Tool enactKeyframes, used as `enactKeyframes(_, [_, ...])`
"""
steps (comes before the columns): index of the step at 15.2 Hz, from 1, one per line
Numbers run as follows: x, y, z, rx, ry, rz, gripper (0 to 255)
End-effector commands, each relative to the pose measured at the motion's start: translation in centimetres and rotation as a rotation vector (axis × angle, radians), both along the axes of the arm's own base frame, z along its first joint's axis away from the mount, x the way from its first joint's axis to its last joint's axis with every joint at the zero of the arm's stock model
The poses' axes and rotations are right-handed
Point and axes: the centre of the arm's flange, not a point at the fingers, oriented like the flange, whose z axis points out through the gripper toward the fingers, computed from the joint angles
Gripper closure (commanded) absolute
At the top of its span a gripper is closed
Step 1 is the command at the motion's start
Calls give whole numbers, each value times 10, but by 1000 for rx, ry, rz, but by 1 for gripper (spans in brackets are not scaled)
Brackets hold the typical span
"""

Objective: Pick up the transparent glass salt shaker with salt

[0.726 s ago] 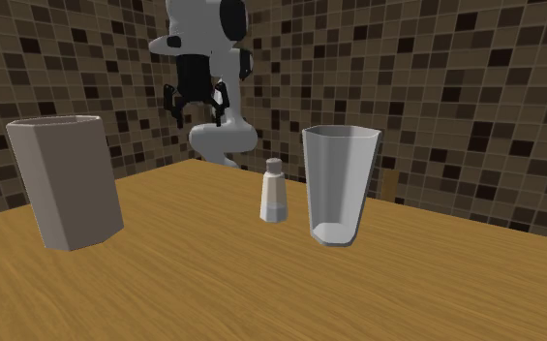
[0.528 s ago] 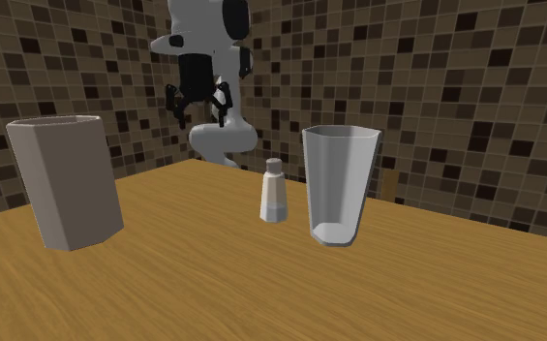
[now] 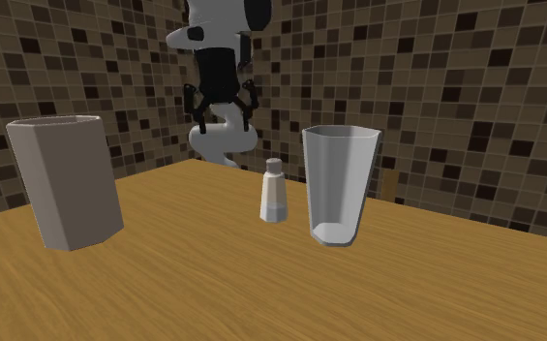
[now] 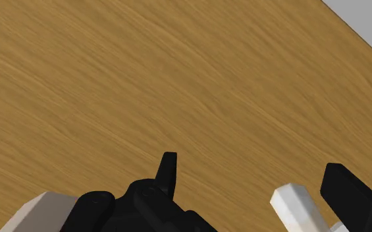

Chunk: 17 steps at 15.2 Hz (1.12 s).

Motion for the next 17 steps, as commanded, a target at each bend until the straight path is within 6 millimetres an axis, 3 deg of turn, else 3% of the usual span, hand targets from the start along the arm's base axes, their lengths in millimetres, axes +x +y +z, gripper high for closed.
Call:
enactKeyframes(1, [24, 19, -1, 7, 12, -11, 0])
enactKeyframes(11, [135, 95, -4, 37, 69, -62, 0])
enactKeyframes(17, [135, 95, -36, 37, 69, -62, 0])
